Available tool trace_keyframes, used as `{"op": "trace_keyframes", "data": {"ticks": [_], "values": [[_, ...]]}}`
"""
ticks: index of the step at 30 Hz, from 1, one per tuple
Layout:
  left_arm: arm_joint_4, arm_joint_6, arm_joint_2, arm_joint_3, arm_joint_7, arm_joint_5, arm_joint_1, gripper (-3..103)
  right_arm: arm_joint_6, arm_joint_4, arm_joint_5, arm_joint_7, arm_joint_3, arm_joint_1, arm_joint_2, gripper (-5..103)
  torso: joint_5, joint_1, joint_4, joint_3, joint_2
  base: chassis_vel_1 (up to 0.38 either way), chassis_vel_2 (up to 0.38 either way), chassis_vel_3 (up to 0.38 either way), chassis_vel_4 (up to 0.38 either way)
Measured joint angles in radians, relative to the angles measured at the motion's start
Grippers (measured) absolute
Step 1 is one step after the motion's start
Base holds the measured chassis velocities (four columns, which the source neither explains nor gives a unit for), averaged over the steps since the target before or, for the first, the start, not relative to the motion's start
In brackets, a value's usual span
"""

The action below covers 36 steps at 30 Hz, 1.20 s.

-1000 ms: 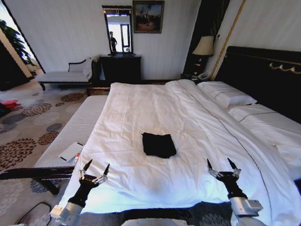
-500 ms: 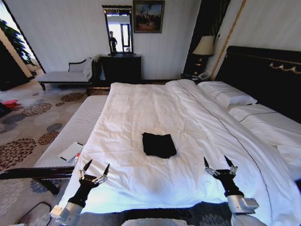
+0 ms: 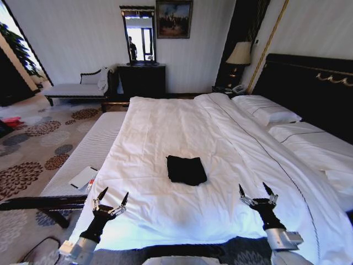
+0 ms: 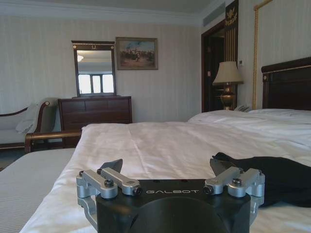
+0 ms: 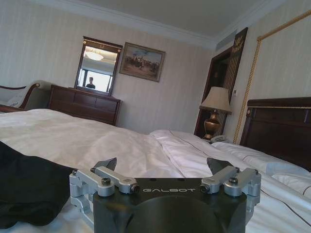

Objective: Fold the clothes on the bed.

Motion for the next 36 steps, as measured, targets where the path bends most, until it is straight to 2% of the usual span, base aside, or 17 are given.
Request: {"op": "trace_keyframes", "data": {"ticks": [36], "values": [[0.0, 0.0, 0.0, 0.0, 0.0, 0.0, 0.0, 100, -0.001, -0.001, 0.002, 0.002, -0.001, 0.0, -0.001, 100, 0.0, 0.0, 0.0, 0.0, 0.0, 0.0, 0.0, 0.0, 0.0]]}}
